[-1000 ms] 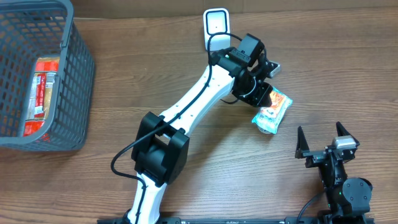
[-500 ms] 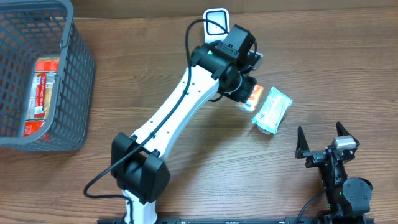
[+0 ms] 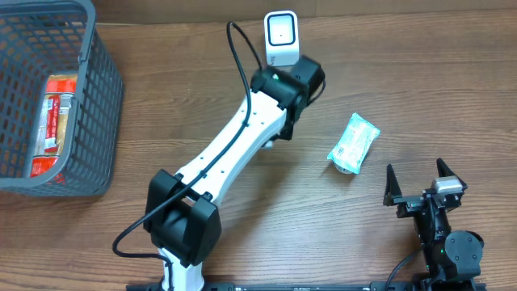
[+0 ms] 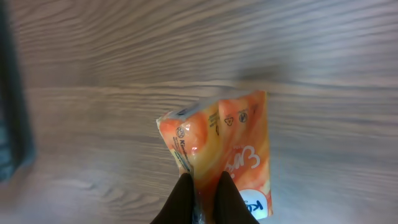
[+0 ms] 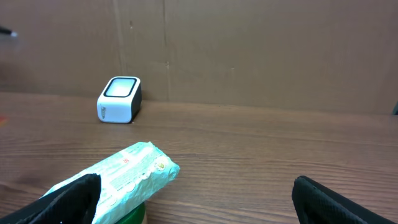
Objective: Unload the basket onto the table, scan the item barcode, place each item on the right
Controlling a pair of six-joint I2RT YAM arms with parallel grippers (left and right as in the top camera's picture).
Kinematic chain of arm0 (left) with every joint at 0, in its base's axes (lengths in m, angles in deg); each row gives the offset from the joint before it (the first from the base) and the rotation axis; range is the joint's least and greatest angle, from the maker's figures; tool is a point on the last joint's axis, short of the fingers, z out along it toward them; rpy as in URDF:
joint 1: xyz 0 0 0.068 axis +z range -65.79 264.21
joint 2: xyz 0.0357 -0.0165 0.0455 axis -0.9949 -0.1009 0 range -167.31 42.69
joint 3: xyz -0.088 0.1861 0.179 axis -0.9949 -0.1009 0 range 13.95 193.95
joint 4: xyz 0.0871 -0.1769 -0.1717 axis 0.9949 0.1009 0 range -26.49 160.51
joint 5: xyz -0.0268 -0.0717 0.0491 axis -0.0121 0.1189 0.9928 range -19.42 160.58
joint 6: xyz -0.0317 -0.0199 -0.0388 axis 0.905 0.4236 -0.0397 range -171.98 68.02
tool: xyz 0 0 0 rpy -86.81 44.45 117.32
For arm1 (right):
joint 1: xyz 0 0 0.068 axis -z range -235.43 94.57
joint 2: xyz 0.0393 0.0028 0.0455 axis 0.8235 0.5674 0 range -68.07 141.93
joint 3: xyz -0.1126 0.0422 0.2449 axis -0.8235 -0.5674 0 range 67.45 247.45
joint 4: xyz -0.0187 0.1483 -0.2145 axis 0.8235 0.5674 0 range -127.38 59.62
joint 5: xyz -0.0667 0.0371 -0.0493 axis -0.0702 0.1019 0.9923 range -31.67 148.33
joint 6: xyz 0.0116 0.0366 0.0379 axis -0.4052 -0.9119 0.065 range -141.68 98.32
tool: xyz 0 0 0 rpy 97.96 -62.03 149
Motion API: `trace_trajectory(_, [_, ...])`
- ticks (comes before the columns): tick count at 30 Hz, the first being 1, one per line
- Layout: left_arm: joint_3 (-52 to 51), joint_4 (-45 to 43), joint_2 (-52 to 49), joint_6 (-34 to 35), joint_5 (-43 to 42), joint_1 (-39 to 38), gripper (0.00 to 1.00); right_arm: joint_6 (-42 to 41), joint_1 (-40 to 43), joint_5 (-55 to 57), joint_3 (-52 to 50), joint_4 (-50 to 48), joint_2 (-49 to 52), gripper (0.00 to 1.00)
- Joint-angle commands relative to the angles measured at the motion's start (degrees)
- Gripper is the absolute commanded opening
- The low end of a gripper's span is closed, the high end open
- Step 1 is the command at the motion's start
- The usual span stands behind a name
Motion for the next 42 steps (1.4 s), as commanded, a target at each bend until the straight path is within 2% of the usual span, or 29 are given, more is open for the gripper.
trace_trajectory(1, [-6.36,-1.95,0.07,8.9,9.68,-1.92,0.04,0.26,0.07,0.55,-0.61,-0.35,-0.39,1.0])
trace_trajectory(9, [-19.15,-10.86,0.07,9.2,9.2,-2.84,0.04,0.28,0.07,0.55,-0.61,-0.35,-0.39,1.0])
trace_trajectory(17, [-23.45,-15.3,0.04,7.3,7.82,-2.89,0.04,0.26,0.07,0.55,-0.61,-0.35,-0.39,1.0])
trace_trajectory(29, [-23.87,-16.96,0.0,6.4,4.26,-3.65,0.04,0.26,0.07,0.55,-0.61,-0.35,-0.39,1.0])
trace_trajectory(34, [-23.87,-17.38,0.0,5.53,4.13,-3.65,0.07,0.26,0.07,0.52,-0.61,-0.35,-0.39,1.0])
trace_trajectory(42, [-23.87,-17.62,0.0,5.53,4.11,-3.65,0.04,0.28,0.07,0.55,-0.61,-0.35,-0.39,1.0])
